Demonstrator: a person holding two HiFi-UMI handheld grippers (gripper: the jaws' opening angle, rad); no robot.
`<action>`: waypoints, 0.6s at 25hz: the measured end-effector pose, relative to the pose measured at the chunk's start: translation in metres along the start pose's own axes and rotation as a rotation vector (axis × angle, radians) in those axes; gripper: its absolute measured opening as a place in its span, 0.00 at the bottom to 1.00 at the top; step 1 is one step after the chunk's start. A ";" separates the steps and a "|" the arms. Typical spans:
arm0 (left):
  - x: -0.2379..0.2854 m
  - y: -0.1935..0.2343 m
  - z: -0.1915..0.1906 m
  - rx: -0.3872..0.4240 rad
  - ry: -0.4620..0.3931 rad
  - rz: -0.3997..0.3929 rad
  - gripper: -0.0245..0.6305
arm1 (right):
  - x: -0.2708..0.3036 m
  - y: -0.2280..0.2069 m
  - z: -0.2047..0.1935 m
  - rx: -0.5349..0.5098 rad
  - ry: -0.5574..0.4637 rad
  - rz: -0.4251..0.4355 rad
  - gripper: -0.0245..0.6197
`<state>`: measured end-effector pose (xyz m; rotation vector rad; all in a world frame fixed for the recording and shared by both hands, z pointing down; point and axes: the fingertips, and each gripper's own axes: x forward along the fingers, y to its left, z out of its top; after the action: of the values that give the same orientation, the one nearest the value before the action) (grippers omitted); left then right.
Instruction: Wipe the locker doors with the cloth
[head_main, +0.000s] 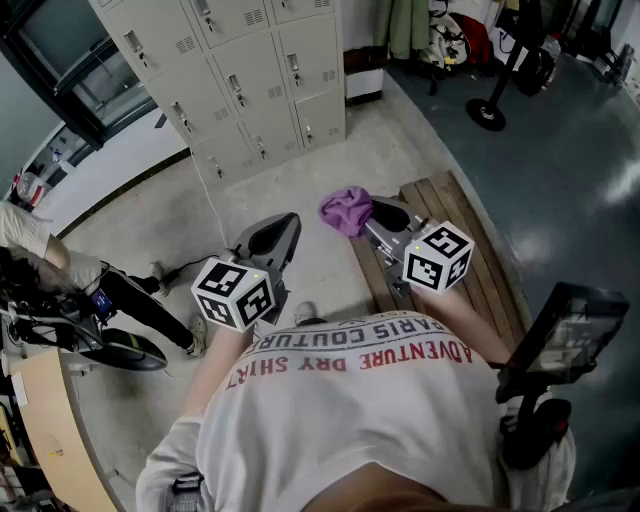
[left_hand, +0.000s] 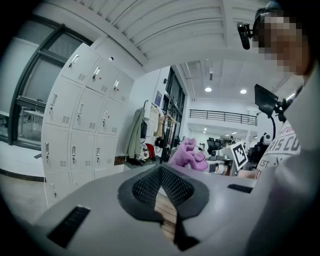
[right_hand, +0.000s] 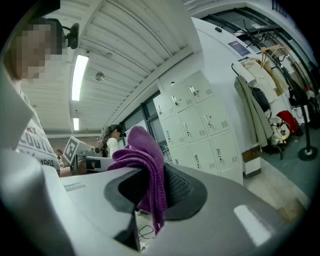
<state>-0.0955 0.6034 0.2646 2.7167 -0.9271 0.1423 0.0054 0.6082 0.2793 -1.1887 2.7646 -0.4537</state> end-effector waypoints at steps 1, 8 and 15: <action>0.001 0.002 0.000 0.001 0.000 -0.001 0.04 | 0.002 -0.001 -0.001 0.000 -0.001 -0.002 0.15; 0.009 0.010 -0.001 0.011 0.004 -0.017 0.04 | 0.009 -0.006 -0.003 -0.003 0.000 -0.005 0.16; 0.032 0.010 0.016 0.022 -0.021 -0.053 0.04 | 0.004 -0.024 0.018 -0.025 -0.018 -0.027 0.15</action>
<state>-0.0763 0.5721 0.2567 2.7658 -0.8628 0.1142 0.0225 0.5855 0.2700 -1.2308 2.7498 -0.4103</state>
